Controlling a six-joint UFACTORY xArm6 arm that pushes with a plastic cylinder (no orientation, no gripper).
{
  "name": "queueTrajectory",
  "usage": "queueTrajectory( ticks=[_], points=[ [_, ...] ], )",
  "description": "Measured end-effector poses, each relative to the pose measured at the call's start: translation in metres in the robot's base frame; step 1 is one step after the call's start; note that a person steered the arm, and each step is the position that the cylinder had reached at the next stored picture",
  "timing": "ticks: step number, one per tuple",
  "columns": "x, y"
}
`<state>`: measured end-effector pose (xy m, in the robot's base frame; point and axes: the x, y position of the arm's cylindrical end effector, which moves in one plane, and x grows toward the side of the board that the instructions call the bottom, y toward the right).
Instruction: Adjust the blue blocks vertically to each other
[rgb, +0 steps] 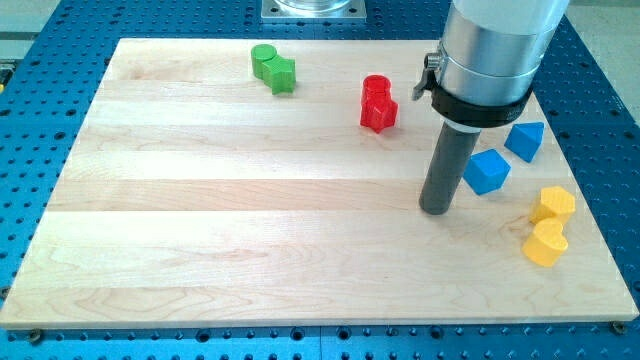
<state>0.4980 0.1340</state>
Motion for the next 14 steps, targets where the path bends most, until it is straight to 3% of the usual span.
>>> queueTrajectory(
  ticks=[2,4,6,8,10,12,14],
  points=[
    [-0.025,0.071],
    [-0.029,0.083],
    [-0.061,0.130],
    [-0.061,0.131],
    [-0.069,0.184],
    [-0.096,0.144],
    [-0.097,0.111]
  ],
)
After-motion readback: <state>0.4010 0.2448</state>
